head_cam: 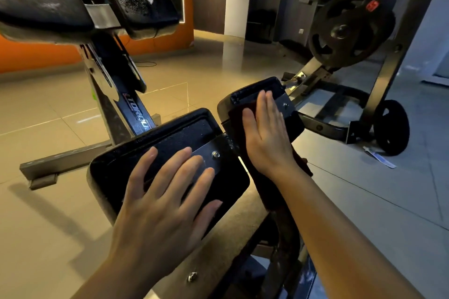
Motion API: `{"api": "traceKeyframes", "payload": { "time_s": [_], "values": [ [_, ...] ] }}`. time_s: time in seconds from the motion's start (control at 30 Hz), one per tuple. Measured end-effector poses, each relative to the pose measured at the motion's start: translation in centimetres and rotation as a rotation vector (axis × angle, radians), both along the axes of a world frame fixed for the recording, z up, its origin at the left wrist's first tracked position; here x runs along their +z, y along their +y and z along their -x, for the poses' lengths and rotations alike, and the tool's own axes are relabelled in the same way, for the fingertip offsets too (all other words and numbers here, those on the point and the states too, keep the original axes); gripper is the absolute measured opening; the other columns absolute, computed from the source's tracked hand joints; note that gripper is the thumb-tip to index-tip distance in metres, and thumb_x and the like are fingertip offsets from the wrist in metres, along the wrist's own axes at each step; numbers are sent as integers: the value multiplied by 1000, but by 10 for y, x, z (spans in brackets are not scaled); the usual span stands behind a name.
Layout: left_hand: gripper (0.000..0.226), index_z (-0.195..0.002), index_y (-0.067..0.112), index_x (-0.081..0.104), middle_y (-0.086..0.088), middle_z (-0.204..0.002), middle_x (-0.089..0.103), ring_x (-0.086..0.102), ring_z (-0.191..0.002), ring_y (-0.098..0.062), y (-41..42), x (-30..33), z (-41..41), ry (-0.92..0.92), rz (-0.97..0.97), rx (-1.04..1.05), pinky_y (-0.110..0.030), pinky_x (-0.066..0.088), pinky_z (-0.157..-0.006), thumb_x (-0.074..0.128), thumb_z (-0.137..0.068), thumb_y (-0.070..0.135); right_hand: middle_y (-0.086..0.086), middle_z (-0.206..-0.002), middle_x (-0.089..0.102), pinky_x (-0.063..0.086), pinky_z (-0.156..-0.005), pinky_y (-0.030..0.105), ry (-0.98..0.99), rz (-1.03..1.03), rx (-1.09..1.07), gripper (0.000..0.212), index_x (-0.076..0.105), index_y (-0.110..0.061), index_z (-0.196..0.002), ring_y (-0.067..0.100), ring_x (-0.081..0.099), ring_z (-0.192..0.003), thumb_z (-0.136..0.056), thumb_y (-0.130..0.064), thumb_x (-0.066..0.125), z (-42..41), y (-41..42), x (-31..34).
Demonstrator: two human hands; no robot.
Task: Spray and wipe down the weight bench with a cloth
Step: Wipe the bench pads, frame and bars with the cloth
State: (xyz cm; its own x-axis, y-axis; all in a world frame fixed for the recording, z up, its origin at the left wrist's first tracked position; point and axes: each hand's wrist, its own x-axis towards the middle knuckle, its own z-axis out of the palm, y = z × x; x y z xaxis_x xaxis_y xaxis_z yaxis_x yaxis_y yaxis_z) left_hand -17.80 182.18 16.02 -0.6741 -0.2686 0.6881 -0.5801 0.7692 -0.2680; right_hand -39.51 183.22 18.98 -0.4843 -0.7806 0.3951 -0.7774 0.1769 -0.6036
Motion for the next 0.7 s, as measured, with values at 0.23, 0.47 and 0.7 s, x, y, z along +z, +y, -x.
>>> {"api": "traceKeyframes", "payload": {
  "time_s": [0.23, 0.47, 0.7],
  "values": [
    [40, -108, 13, 70, -9, -121, 66, 49, -126, -26, -2, -1, -1, 11, 5, -14, -54, 25, -111, 49, -95, 44, -9, -163, 1, -8, -114, 21, -86, 44, 2, 67, 2, -25, -155, -3, -5, -143, -92, -47, 13, 18, 14, -17],
    [41, -116, 12, 68, -8, -119, 67, 52, -123, -26, -1, -2, 0, 86, 6, -52, -51, 30, -108, 48, -97, 43, -16, -161, 0, 3, -123, 32, -305, -10, -89, 52, -2, -43, -145, -4, -2, -145, -96, -57, 13, 5, 88, -74],
    [40, -109, 11, 71, -10, -119, 67, 51, -122, -26, 0, -3, 0, 100, 13, -76, -48, 29, -108, 51, -94, 42, -7, -162, -13, -15, -115, 23, -32, 3, -61, 72, -9, -23, -154, 2, -16, -145, -91, -54, 8, -13, 26, -27]
  ]
}}
